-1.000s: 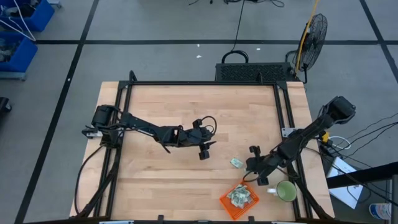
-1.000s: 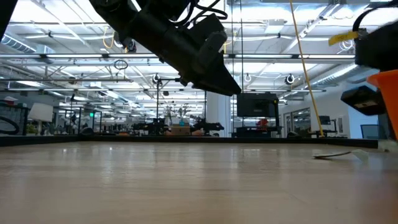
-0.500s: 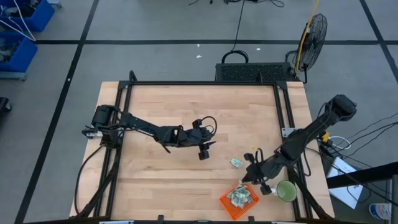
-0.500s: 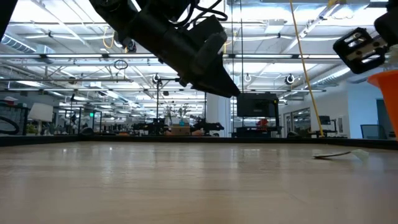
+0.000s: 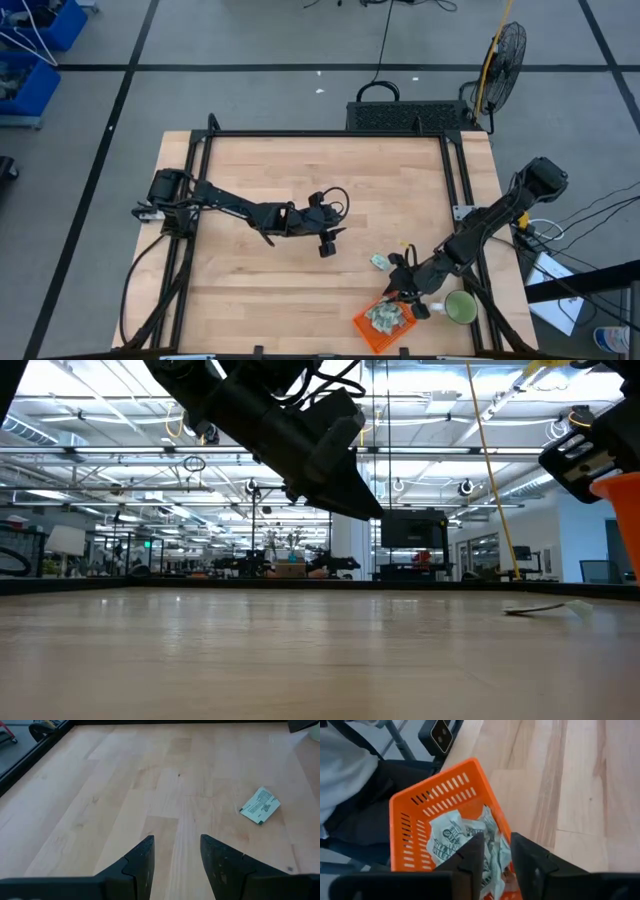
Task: Pick and place Stevia / Truvia into bins
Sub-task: Put the stevia packet into the orange bin
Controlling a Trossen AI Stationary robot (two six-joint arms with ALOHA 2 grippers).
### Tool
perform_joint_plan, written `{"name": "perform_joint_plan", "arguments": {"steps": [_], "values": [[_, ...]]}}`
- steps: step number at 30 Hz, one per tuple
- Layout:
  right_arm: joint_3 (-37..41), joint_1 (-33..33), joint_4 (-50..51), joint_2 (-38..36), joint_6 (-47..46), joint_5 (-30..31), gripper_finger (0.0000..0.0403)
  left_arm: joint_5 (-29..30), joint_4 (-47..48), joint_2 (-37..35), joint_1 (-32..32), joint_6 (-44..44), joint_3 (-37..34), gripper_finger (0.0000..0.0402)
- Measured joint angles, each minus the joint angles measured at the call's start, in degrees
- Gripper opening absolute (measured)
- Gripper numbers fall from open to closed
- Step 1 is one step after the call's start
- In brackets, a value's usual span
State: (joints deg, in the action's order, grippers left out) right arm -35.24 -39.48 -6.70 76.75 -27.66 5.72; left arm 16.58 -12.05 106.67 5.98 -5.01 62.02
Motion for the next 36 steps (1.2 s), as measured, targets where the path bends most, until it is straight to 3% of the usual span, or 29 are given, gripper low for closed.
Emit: {"name": "perform_joint_plan", "arguments": {"steps": [4, 11, 19, 26, 36], "values": [[0.0, 0.5, 1.0, 0.0, 4.7, 0.6, 0.0106, 0.0, 0.0, 0.0, 0.0, 0.0, 0.0, 0.0166], [0.0, 4.6, 10.9, 0.0, 12.9, 12.1, 0.0109, 0.0, -0.1, 0.0, 0.0, 0.0, 0.0, 0.0166], [0.0, 10.5, 23.8, 0.0, 8.4, 3.1, 0.0110, 0.0, -0.1, 0.0, 0.0, 0.4, 0.0, 0.0166], [1.6, 10.8, 18.9, 0.0, 16.5, 6.1, 0.0110, 0.0, 0.0, 0.0, 0.0, 0.5, 0.0, 0.0166], [9.4, 12.9, 9.5, -0.2, 19.6, 4.4, 0.0125, 0.0, 0.0, 0.0, 0.0, 1.9, 0.0, 0.0166]]}}
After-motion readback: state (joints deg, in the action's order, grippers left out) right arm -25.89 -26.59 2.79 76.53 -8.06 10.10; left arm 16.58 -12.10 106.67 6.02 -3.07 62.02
